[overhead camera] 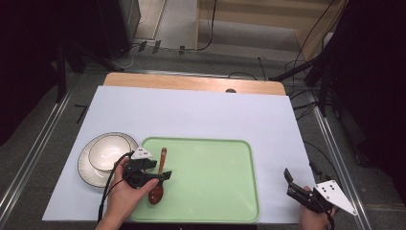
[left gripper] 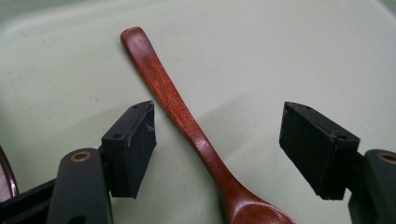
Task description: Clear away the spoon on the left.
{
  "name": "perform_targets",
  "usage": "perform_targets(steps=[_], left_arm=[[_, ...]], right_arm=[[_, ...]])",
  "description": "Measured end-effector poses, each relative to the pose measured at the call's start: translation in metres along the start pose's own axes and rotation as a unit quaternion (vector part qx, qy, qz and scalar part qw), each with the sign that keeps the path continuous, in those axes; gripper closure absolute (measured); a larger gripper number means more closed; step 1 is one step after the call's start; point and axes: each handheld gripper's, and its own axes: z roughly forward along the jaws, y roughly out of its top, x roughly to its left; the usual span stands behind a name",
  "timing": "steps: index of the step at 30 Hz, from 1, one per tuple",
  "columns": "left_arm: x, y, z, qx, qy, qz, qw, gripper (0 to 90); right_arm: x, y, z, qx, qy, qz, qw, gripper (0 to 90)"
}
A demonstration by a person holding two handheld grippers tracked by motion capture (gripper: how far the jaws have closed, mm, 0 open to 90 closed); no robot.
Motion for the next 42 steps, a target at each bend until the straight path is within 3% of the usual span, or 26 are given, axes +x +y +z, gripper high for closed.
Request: perform_targets(steps=[4, 6, 8, 10, 15, 23, 29, 33, 42], left_arm=[[0.001, -0.001, -0.006, -0.027, -0.017, -0.004, 0.9995, 22.1], [0.000, -0.002, -0.008, -0.035, -0.027, 0.005, 0.9990, 11.4], [-0.003, -0.003, -0.010, -0.042, -0.027, 0.013, 0.9987, 6.8], [-0.002, -0.004, -0.011, -0.045, -0.053, 0.013, 0.9975, 0.0], [-0.006, -0.005, -0.018, -0.072, -0.052, 0.020, 0.9958, 0.0], [-0.001, -0.005, -0.036, -0.118, -0.075, 0.027, 0.9899, 0.0], [0.008, -0.006, -0.049, -0.137, -0.062, 0.017, 0.9885, 0.0], [0.013, -0.010, -0.058, -0.159, -0.066, 0.013, 0.9850, 0.0], [0.028, -0.015, -0.077, -0.190, -0.051, -0.001, 0.9804, 0.0]], right_arm=[[0.000, 0.000, 0.000, 0.001, -0.001, 0.000, 1.0000, 13.2], [0.000, 0.000, 0.000, 0.001, -0.001, 0.000, 1.0000, 13.2], [0.000, 0.000, 0.000, 0.001, -0.001, 0.000, 1.0000, 13.2], [0.000, 0.000, 0.000, 0.002, -0.001, 0.001, 1.0000, 13.2], [0.000, 0.000, 0.000, 0.001, -0.001, 0.001, 1.0000, 13.2], [0.000, 0.000, 0.000, 0.000, -0.001, 0.001, 1.0000, 13.2], [0.001, 0.000, 0.000, 0.001, -0.001, 0.000, 1.0000, 13.2], [0.000, 0.000, 0.000, 0.001, -0.001, 0.000, 1.0000, 13.2], [0.001, 0.000, 0.000, 0.001, -0.002, 0.001, 1.0000, 13.2]])
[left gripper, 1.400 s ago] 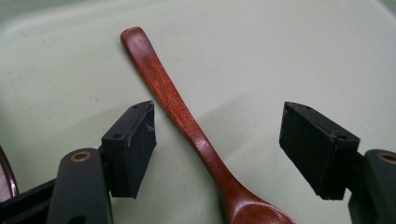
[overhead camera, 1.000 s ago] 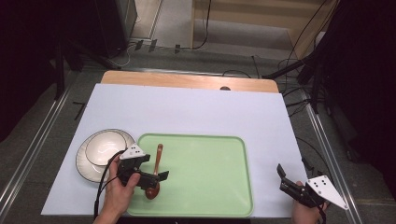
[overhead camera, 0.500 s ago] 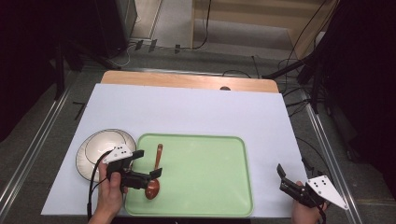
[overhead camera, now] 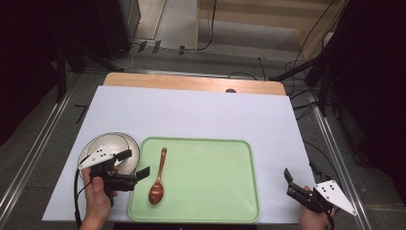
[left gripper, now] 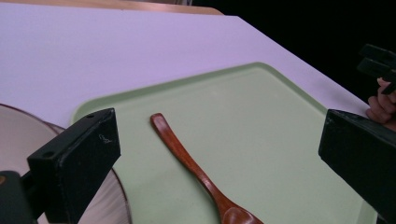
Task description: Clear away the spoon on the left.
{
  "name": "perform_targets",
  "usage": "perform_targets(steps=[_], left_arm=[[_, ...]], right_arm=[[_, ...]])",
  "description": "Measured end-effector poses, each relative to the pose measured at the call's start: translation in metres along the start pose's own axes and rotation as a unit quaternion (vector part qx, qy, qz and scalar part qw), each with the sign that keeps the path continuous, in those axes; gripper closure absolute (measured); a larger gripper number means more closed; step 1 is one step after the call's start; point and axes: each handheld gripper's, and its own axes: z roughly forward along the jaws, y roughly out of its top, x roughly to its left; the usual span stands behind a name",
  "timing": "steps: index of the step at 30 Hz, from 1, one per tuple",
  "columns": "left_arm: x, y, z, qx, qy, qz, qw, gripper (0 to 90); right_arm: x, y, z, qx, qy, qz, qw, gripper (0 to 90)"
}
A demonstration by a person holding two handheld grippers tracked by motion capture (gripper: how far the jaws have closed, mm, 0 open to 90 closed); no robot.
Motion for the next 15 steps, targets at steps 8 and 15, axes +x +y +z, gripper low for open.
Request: perform_targets(steps=[8, 15], left_arm=[[0.011, -0.003, -0.018, -0.013, 0.021, -0.007, 0.9997, 0.0], [0.020, -0.002, -0.033, -0.036, 0.036, -0.016, 0.9986, 0.0]], right_arm=[[0.000, 0.000, 0.000, 0.003, 0.000, -0.001, 1.0000, 13.2], [0.001, 0.000, 0.001, 0.003, -0.002, -0.002, 1.0000, 13.2]])
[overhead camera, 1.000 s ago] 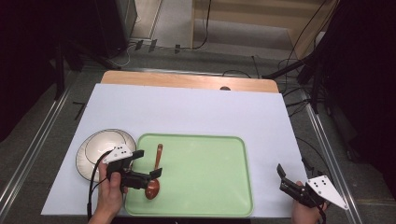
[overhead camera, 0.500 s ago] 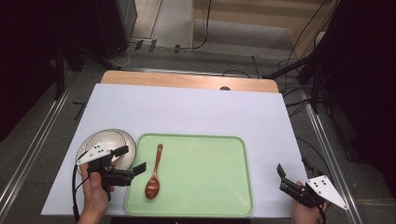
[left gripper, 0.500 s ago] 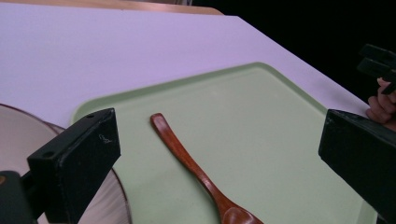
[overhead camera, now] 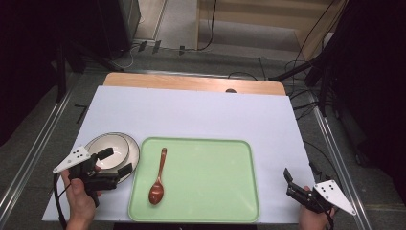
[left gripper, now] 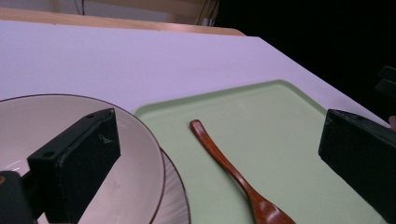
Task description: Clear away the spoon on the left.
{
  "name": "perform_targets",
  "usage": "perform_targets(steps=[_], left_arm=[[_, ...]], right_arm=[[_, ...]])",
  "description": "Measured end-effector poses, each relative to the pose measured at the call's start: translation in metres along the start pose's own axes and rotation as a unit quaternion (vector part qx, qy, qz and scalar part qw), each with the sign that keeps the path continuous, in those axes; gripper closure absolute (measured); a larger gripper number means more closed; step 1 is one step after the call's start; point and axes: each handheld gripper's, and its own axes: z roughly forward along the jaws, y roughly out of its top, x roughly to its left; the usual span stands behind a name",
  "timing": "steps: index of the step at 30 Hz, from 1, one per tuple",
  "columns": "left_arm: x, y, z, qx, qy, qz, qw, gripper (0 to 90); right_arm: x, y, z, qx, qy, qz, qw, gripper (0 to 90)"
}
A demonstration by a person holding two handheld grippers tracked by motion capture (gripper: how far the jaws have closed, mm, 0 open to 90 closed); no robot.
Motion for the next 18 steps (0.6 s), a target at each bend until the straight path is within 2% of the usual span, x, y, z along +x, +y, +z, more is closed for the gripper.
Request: perform_targets(steps=[8, 18], left_arm=[[0.007, -0.005, -0.009, 0.004, 0.019, 0.002, 0.9998, 0.0], [0.024, -0.010, -0.033, -0.012, 0.049, -0.013, 0.9987, 0.0]], right_arm=[[0.000, 0.000, 0.000, 0.000, 0.001, -0.001, 1.0000, 13.2], [0.000, 0.000, 0.000, 0.000, 0.001, -0.001, 1.0000, 13.2]])
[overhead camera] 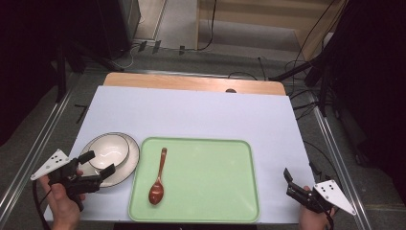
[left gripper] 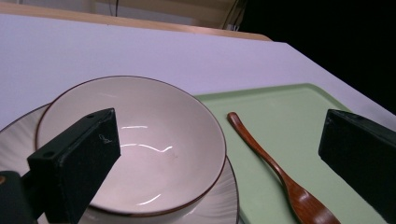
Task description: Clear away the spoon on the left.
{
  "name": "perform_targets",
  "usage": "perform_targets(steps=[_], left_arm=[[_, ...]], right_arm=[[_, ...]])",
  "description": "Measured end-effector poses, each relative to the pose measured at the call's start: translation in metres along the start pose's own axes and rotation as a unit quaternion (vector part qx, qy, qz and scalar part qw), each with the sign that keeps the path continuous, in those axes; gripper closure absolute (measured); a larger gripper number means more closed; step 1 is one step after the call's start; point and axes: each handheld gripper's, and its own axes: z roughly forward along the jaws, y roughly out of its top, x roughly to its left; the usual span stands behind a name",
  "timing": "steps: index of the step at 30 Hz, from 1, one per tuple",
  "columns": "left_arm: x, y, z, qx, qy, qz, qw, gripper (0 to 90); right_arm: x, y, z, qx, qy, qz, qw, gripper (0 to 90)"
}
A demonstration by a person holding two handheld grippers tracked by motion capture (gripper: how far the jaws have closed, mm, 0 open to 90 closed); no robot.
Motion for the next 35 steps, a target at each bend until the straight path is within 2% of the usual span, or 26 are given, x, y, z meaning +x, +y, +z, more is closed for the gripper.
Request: perform_targets(steps=[5, 10, 19, 22, 27, 35], left_arm=[[0.006, -0.004, -0.008, 0.001, 0.017, 0.003, 0.9998, 0.0], [0.014, -0.009, -0.016, -0.005, 0.022, 0.008, 0.9997, 0.0], [0.032, -0.019, -0.025, -0.025, 0.035, -0.001, 0.9991, 0.0], [0.037, -0.021, -0.028, -0.040, 0.032, -0.006, 0.9987, 0.0], [0.042, -0.023, -0.030, -0.047, 0.030, -0.016, 0.9983, 0.0], [0.043, -0.024, -0.029, -0.035, 0.026, -0.018, 0.9989, 0.0]], right_arm=[[0.000, 0.000, 0.000, -0.001, 0.000, 0.000, 1.0000, 13.2], [0.000, 0.000, 0.000, 0.000, -0.001, 0.000, 1.0000, 13.2], [0.000, 0.000, 0.000, 0.001, -0.001, -0.001, 1.0000, 13.2], [0.000, 0.000, 0.000, -0.001, -0.001, 0.001, 1.0000, 13.2], [0.000, 0.000, 0.000, 0.001, -0.001, -0.001, 1.0000, 13.2], [0.000, 0.000, 0.000, -0.001, 0.000, -0.001, 1.0000, 13.2]])
